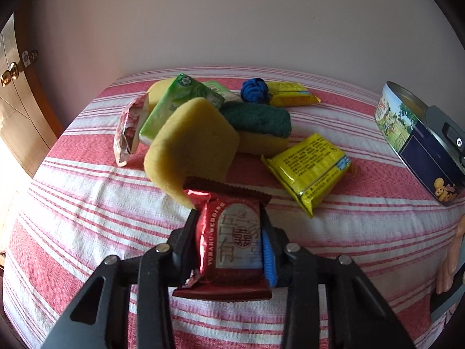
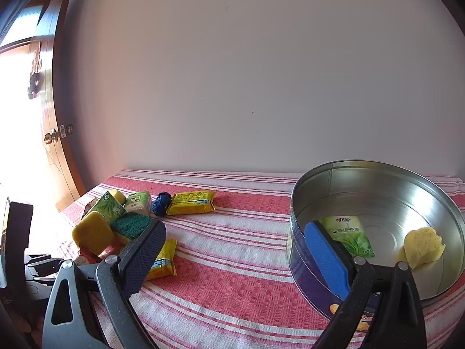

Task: Organize objects
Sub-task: 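Grasp the red snack packet with left tool while right tool grasps yellow soap bar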

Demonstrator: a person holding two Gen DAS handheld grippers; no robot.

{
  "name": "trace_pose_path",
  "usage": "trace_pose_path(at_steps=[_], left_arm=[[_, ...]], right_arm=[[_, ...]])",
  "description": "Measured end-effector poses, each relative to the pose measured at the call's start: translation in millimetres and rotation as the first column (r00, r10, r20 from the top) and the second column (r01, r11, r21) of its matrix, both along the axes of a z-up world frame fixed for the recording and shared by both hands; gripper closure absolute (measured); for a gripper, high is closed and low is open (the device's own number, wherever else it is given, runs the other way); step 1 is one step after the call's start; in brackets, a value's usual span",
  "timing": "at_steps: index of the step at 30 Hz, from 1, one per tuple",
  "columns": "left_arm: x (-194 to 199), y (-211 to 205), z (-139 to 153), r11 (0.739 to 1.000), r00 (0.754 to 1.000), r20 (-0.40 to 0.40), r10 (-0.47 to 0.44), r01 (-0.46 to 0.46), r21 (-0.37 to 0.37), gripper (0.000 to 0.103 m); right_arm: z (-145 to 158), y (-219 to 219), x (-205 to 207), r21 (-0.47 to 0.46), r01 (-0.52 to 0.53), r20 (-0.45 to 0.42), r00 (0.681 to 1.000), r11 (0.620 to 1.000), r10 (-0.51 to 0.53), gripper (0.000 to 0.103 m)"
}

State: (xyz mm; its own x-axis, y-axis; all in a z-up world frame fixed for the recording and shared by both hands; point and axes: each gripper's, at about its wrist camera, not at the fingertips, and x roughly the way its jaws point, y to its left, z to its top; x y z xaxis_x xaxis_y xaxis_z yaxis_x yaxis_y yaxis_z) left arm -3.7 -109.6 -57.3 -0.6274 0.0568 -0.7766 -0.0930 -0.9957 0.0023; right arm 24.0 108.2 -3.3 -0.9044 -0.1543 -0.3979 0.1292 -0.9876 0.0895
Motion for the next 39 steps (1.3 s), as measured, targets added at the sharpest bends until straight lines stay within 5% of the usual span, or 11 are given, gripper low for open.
trace_pose_path(at_steps=[6, 10, 19, 24, 29, 33, 39], left_arm=[[20.1, -1.0, 14.3, 1.0, 0.995, -0.094, -0.012, 0.012, 0.001, 0.066], [43.2, -19.3, 31.3, 0.998, 0.989, -0.149, 0.012, -0.002, 0.067, 0.066], [64.4, -63.1, 48.1, 0.993, 0.973, -0.208, 0.102, -0.087, 0.079, 0.066], [63.7, -82.5, 45.2, 0.987, 0.972, -0.187, 0.141, -0.125, 0.097, 0.066], [61.9, -84.6, 41.1, 0.985, 0.973, -0.178, 0.149, -0.13, 0.113, 0.066], [62.8, -80.5, 44.1, 0.985, 0.974, -0.178, 0.141, -0.12, 0.123, 0.066], [55.9, -60.0, 44.9, 0.988, 0.979, -0.169, 0.115, -0.094, 0.125, 0.066]], right_arm=[[-0.3, -5.0, -0.2, 0.007, -0.063, 0.002, 0.998, 0.998, 0.063, 0.005], [-3.6, -14.1, -7.5, 0.019, -0.141, 0.05, 0.989, 0.99, 0.14, 0.005], [-34.1, -68.8, -52.2, -0.036, -0.259, 0.329, 0.909, 0.965, 0.256, 0.005], [-54.9, -105.6, -67.4, 0.047, -0.271, 0.461, 0.86, 0.961, 0.22, 0.004], [-59.8, -123.6, -71.1, 0.141, -0.277, 0.475, 0.861, 0.95, 0.18, 0.005], [-56.8, -120.1, -66.9, 0.151, -0.296, 0.451, 0.869, 0.943, 0.201, 0.028], [-47.8, -84.6, -56.5, 0.02, -0.289, 0.411, 0.875, 0.957, 0.255, 0.031]])
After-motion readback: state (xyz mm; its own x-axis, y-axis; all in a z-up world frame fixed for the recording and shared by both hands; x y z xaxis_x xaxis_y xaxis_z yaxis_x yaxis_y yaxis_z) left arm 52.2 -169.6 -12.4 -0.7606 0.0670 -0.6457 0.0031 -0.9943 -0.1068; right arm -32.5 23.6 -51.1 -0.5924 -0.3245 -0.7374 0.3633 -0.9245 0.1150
